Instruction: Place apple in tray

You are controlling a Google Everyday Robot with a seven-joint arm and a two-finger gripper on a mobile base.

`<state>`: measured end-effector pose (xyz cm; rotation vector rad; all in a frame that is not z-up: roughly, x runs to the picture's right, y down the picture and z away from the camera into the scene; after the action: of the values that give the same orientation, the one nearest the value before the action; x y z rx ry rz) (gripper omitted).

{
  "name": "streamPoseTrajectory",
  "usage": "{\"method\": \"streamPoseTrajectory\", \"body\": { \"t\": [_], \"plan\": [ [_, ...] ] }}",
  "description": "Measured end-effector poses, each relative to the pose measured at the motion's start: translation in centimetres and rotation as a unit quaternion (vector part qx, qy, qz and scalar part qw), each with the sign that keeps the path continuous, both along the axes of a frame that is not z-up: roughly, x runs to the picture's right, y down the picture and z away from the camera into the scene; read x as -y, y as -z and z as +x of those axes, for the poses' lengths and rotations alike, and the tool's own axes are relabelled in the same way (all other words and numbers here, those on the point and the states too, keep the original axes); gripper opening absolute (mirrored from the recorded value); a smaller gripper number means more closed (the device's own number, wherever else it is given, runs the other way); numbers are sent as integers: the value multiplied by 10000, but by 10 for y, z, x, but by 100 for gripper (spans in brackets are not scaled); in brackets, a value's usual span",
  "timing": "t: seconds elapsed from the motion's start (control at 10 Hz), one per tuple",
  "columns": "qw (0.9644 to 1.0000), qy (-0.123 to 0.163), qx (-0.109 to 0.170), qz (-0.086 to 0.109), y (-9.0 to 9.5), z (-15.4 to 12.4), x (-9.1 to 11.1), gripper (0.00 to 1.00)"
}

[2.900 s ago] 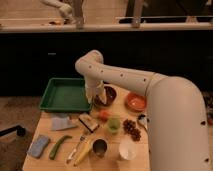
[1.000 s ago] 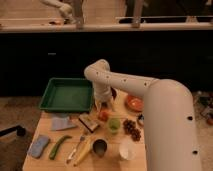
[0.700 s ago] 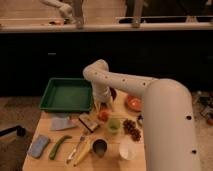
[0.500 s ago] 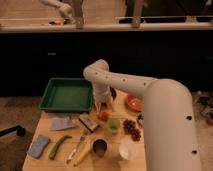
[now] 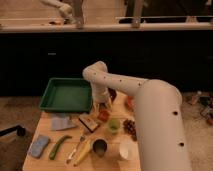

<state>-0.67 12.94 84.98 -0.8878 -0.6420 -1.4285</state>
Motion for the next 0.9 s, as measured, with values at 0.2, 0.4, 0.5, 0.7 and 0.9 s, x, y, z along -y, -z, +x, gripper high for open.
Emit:
{"method": "streamPoseTrajectory", "body": {
  "t": [0.2,0.4,0.5,0.7,0.9],
  "plan": [
    [9998,55,80,-159,-6,-3,-5,64],
    [9994,110,127,-309,-11,-6,-10,64],
    [9992,121,145,-364,-13,-6,-12,64],
    [9985,156,192,-496,-16,-6,-15,64],
    [9978,198,239,-589,-19,-6,-19,64]
  ]
}}
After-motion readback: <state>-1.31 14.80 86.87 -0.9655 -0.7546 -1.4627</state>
